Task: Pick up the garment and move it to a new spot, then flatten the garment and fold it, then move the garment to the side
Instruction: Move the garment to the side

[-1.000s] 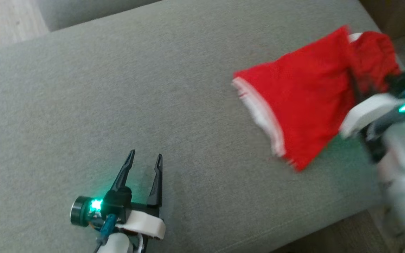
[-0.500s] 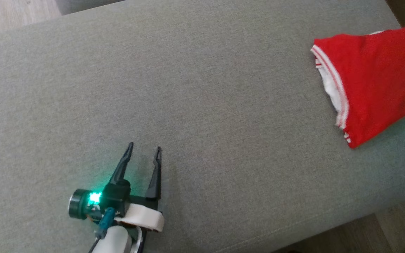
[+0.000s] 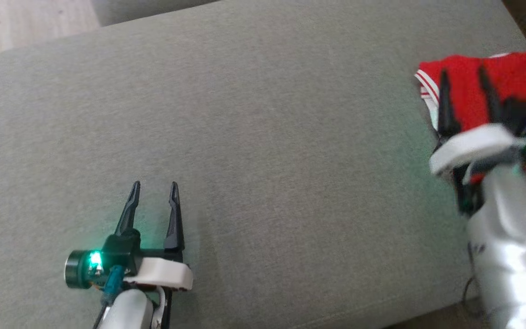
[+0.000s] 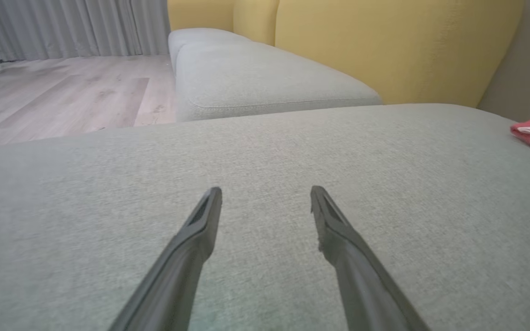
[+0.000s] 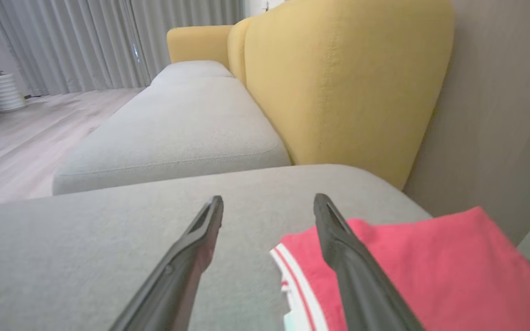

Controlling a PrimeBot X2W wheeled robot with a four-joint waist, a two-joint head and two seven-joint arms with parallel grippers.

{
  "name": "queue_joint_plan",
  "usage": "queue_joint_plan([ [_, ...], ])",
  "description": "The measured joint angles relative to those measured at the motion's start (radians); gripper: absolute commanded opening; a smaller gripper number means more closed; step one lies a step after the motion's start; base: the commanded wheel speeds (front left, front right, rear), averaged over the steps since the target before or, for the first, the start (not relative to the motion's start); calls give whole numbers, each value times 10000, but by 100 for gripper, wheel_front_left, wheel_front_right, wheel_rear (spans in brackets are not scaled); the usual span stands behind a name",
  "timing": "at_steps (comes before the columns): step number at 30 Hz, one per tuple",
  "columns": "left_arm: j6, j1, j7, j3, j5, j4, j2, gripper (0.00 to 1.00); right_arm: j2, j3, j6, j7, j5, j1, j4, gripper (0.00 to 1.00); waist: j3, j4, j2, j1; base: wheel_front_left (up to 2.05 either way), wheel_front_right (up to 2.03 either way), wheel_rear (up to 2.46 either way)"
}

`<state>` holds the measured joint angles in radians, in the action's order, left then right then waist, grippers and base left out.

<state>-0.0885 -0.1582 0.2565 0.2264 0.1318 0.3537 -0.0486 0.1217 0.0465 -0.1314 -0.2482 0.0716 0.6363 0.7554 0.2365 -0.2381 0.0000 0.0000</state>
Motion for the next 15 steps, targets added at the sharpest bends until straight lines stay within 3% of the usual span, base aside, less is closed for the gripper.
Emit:
queue_joint_plan([
  [5,-50,72,0,-98,631,29,0,100,-508,-73,0,0,257,-1556,-823,100,-250,652,0,-1,0,0,0],
  [15,19,633,0,-671,1118,364,4,100,-627,-495,0,0,637,-2448,-1051,100,-796,1525,0,-1,0,0,0],
])
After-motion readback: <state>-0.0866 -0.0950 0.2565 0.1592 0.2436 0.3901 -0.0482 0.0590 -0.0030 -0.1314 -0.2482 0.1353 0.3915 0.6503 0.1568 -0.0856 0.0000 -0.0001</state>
